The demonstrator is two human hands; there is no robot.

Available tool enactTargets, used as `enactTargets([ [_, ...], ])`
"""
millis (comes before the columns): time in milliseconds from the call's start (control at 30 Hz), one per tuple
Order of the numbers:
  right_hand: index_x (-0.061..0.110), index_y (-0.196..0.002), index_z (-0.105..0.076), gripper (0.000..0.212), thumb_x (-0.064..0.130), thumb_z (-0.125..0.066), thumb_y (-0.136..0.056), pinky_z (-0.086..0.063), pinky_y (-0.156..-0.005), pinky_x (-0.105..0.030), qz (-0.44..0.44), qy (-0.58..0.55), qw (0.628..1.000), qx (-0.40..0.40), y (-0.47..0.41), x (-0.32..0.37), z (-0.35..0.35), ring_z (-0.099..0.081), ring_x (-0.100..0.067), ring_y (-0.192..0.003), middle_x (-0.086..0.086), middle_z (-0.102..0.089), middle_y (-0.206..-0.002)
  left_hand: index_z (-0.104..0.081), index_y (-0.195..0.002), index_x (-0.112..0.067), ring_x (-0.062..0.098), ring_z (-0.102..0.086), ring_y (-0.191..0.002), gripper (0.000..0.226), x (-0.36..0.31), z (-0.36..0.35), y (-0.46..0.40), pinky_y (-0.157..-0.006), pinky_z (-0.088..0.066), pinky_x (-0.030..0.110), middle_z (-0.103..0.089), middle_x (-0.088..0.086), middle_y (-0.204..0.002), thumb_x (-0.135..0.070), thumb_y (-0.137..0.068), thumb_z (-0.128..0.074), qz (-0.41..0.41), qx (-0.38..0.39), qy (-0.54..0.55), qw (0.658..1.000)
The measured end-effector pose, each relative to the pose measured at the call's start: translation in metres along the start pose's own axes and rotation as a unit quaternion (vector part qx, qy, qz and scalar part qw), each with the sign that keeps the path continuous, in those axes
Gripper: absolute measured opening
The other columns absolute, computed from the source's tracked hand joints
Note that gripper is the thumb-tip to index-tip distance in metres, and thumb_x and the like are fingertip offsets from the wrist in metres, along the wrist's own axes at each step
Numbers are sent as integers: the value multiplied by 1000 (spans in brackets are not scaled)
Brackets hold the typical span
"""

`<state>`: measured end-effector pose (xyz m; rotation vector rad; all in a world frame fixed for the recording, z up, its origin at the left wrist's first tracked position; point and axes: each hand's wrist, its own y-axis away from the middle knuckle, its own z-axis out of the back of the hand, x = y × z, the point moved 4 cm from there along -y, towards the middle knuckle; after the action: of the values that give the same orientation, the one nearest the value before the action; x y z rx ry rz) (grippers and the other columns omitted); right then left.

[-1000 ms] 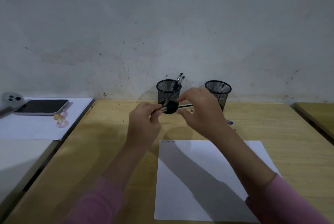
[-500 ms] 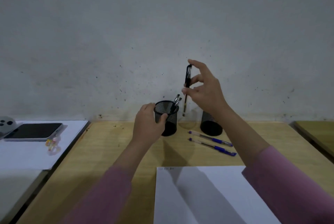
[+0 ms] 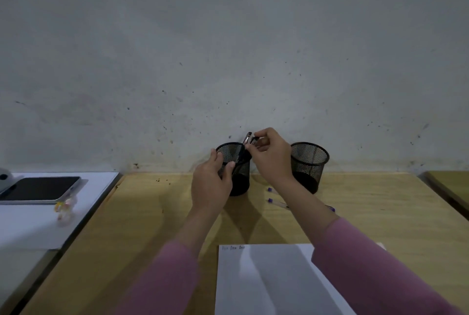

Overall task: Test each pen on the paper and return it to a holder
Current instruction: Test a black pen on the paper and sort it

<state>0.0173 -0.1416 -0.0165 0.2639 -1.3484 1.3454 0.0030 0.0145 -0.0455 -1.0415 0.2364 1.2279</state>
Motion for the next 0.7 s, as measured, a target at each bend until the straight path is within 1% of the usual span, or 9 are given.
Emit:
enactTargets([
  [67,22,-93,-59,20,20,-74,-80,-58,-66,-38,-10,4,1000,5,1,-4,-1,-64,-12,-66,12,-59,-69,-56,-123,-1,30,-56,-118,44,2,0,0,-96,-46,36,-51,16,-135,-28,-89,-59,2,-5,6,1000],
  [133,21,-104,-60,25,21,-71,-81,-57,-70,-40,-11,12,1000,23,2,-5,-1,-65,-13,-69,12,-60,-72,-56,-123,-2,29,-54,-120,44,2,0,0,-96,-44,33,-52,15,-135,-29,-88,-60,4,-9,6,1000],
  [200,18,-123,-55,42,22,-69,-83,-56,-72,-35,-11,19,999,46,3,-3,2,-64,-13,-73,7,-62,-79,-57,-123,-3,26,-53,-122,44,1,-1,0,-95,-44,30,-52,13,-136,-30,-89,-59,9,-12,3,1000],
  [267,15,-129,-51,49,22,-69,-84,-54,-71,-32,-6,31,998,57,4,-1,10,-64,-15,-76,1,-64,-86,-58,-123,-5,26,-52,-123,43,1,-1,0,-96,-45,32,-52,12,-136,-30,-89,-59,14,-13,3,1000],
  [367,11,-111,-62,31,20,-69,-82,-55,-73,-34,4,81,994,72,7,0,29,-64,-17,-76,-3,-67,-88,-57,-124,-4,29,-49,-126,42,0,-3,0,-98,-44,37,-50,14,-138,-28,-89,-57,18,-8,0,1000],
  [467,12,-89,-69,11,14,-67,-79,-54,-72,-31,16,147,984,103,15,-4,51,-65,-15,-74,5,-64,-74,-56,-124,-5,28,-47,-126,39,-4,0,5,-100,-38,30,-52,14,-136,-23,-90,-56,12,-36,18,999],
  [567,14,-81,-70,9,11,-62,-78,-56,-71,-34,5,219,961,166,29,-15,71,-65,-18,-76,3,-66,-72,-62,-117,-4,26,-55,-115,32,-7,6,19,-95,-41,27,-61,13,-121,-18,-88,-59,-15,-55,43,997],
  [633,12,-81,-72,13,10,-60,-76,-56,-71,-37,-9,287,934,214,39,-25,83,-65,-22,-82,-2,-71,-82,-65,-110,-3,25,-59,-107,27,-7,10,34,-89,-43,27,-64,13,-113,-12,-85,-61,-29,-40,43,998],
  [700,12,-81,-71,14,9,-58,-74,-54,-69,-34,-19,348,904,248,49,-35,93,-64,-26,-86,-6,-70,-88,-66,-108,-4,25,-61,-102,26,-4,14,51,-87,-46,29,-65,12,-110,-9,-83,-63,-26,-10,42,999],
])
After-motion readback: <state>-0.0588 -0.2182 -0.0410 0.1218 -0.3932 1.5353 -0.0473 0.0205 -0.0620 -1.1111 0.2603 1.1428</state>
